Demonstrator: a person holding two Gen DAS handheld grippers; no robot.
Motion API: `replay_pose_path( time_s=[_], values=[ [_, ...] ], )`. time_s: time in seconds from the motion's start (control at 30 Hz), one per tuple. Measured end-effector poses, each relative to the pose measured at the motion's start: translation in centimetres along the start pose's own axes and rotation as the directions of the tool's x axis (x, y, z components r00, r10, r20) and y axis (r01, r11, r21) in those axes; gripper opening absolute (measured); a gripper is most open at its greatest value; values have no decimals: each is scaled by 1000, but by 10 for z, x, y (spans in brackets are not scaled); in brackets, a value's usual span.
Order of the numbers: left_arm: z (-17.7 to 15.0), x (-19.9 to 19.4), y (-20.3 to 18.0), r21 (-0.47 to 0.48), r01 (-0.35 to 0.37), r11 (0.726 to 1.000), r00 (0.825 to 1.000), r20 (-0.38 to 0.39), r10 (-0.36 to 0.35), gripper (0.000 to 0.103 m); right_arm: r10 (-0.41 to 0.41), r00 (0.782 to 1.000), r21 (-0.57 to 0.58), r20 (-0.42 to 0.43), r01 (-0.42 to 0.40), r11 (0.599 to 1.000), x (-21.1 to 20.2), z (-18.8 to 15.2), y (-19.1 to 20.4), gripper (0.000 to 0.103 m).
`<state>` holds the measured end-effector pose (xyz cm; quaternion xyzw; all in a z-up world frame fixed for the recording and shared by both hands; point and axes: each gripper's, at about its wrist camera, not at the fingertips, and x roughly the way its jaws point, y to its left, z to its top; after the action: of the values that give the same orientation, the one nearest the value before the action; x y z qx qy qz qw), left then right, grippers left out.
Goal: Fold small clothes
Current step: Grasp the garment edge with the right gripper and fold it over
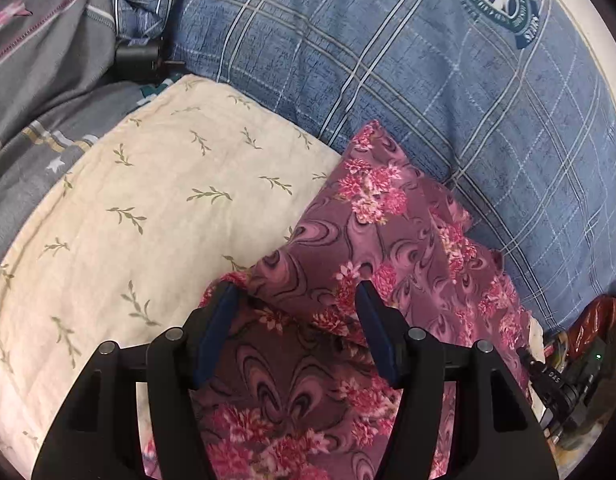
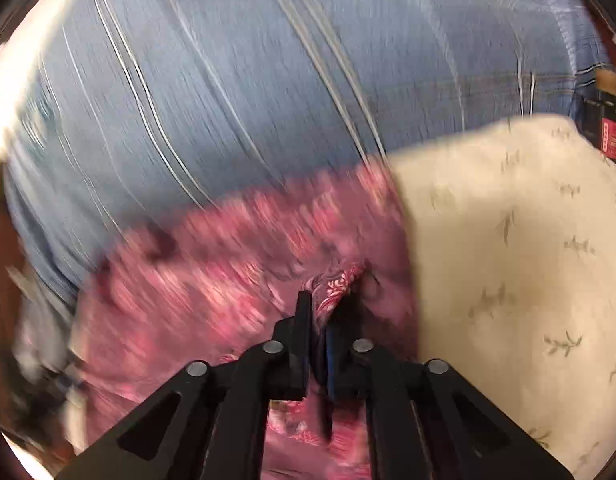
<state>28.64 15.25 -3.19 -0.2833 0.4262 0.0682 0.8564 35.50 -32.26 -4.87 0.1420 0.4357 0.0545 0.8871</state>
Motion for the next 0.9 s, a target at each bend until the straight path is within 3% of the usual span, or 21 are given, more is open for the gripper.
replay_pose_path(
  time_s=[0.03, 0.13, 0.2, 0.27, 0.3, 0.37, 0.43, 0.5, 0.63, 0.7, 0.77, 0.8, 0.9],
  values=[
    [0, -6, 0, -6, 32, 999, 999, 22, -32, 60, -3, 999, 4, 40, 3, 1000, -11, -2, 3, 17],
    [0, -19, -6, 33, 50, 998, 996, 79, -52, 61, 150, 971, 34, 188, -159, 987, -49, -13, 8, 18],
    [0, -12, -6, 33, 38, 999, 998, 46, -40, 61, 211, 963, 44, 166, -221, 974, -48, -12, 9, 18],
    [5, -7, -2, -4, 58, 998, 998, 4, -58, 61, 222, 965, 54, 143, -231, 971, -40, -3, 14, 21],
    [8, -8, 1, -20, 58, 998, 998, 2, -57, 61, 208, 969, 60, 136, -218, 974, -33, 4, 15, 25],
    [17, -11, 5, -31, 69, 997, 998, 7, -69, 61, 216, 973, 69, 87, -222, 973, -9, 16, 22, 46],
    [25, -8, 5, -35, 73, 997, 997, -10, -73, 61, 235, 971, 50, 37, -237, 970, 4, 24, 34, 46],
    [31, 2, 1, -45, 80, 996, 996, -37, -82, 61, 257, 966, -43, -11, -257, 965, 21, 30, 59, 45],
    [26, 20, -6, -5, 28, 1000, 998, -58, -29, 61, 168, 978, -330, -126, -201, 922, 58, 26, 119, 51],
    [22, 27, -10, 43, -23, 999, 997, -76, 27, 61, 53, 985, -457, -165, -124, 881, 75, 15, 138, 49],
    [22, 26, -12, 55, -31, 998, 997, -72, 35, 61, -14, 989, -574, -146, -73, 815, 80, 4, 152, 4],
    [22, 24, -12, 51, -32, 998, 997, -66, 36, 61, -12, 992, -589, -122, -63, 805, 75, 3, 155, 2],
    [21, 26, -12, 67, -85, 994, 994, -59, 89, 62, 79, 996, -452, -46, -92, 887, 55, 18, 134, 2]
  ],
)
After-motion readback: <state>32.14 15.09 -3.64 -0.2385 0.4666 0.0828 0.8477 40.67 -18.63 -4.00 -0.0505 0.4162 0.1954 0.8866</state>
